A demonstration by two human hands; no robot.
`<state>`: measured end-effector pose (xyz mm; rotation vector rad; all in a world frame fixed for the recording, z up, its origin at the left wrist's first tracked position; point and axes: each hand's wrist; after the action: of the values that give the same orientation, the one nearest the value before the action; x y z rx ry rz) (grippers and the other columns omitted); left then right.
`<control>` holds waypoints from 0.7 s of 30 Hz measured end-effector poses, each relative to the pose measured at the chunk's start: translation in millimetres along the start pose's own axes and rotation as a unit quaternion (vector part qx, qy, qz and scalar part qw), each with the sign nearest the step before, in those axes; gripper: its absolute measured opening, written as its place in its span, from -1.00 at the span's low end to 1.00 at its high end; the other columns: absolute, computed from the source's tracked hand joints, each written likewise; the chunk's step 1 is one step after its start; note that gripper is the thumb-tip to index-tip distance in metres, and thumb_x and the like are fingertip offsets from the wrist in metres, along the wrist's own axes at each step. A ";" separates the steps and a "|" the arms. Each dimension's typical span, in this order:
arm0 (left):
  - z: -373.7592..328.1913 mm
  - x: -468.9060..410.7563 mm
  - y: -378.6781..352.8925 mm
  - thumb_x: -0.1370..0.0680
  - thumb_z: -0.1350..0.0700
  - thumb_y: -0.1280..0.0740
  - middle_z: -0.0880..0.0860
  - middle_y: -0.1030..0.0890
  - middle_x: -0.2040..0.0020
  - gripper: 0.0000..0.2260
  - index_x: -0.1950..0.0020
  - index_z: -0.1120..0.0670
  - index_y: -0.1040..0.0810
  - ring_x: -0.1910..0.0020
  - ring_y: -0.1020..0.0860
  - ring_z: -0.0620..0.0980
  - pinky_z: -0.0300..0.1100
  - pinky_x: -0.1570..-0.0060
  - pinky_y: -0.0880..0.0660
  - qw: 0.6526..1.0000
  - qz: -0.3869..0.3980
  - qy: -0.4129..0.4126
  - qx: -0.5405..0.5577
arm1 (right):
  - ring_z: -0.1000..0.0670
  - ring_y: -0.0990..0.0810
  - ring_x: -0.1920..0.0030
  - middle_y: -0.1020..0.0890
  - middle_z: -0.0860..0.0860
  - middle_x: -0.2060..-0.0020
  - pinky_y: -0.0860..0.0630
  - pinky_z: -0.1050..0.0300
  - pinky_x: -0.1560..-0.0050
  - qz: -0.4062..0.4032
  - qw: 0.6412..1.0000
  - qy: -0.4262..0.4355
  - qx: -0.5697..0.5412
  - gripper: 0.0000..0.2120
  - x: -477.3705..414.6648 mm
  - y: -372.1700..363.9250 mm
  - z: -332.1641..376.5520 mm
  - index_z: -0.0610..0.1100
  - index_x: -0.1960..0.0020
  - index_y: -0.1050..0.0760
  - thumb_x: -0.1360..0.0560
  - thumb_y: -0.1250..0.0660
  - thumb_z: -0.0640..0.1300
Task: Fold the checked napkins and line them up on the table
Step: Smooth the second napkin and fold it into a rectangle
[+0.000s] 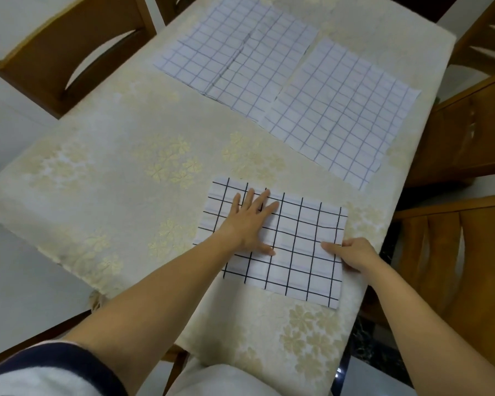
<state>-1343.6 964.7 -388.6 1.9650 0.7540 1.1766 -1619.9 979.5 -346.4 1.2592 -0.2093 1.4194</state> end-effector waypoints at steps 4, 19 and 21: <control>-1.4 -0.7 8.3 -0.35 -0.37 -0.53 0.01 0.36 -0.66 0.22 -0.68 -0.06 0.25 -0.62 0.33 0.24 0.28 -0.56 0.25 1.000 0.022 0.006 -0.002 | -0.03 -0.66 0.12 -0.69 -0.06 0.08 -0.56 0.15 0.19 -0.021 0.994 0.017 -0.102 -0.77 18.9 -16.9 -15.7 -0.21 -0.09 -0.62 -0.54 -0.47 -0.07; -16.9 -2.3 12.3 -0.20 -0.43 -0.56 0.16 0.54 -0.56 0.49 -0.58 0.14 0.49 -0.52 0.44 0.41 0.46 -0.50 0.20 0.986 0.104 0.045 -0.122 | -0.11 -0.31 0.38 -0.28 -0.15 0.39 -0.21 0.09 0.28 -0.123 0.988 0.060 -0.070 -0.55 53.8 -43.5 -47.6 -0.27 0.28 -0.27 -0.64 -0.30 -0.03; -16.8 -1.9 12.0 -0.19 -0.44 -0.56 0.15 0.53 -0.56 0.49 -0.58 0.14 0.49 -0.53 0.45 0.40 0.46 -0.50 0.21 0.987 0.099 0.045 -0.119 | 0.00 -0.26 0.39 -0.25 0.00 0.42 -0.19 0.10 0.30 -0.142 0.984 0.088 -0.059 -0.58 61.1 -42.7 -41.4 -0.14 0.31 -0.22 -0.65 -0.28 -0.06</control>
<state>-1358.1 961.1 -374.3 1.8281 0.4447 1.4117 -1593.5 1060.2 -338.8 1.0166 0.0071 1.2440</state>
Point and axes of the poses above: each hand's wrist, its own x-axis away from the middle knuckle, its own y-axis out of the back of the hand, z = x × y
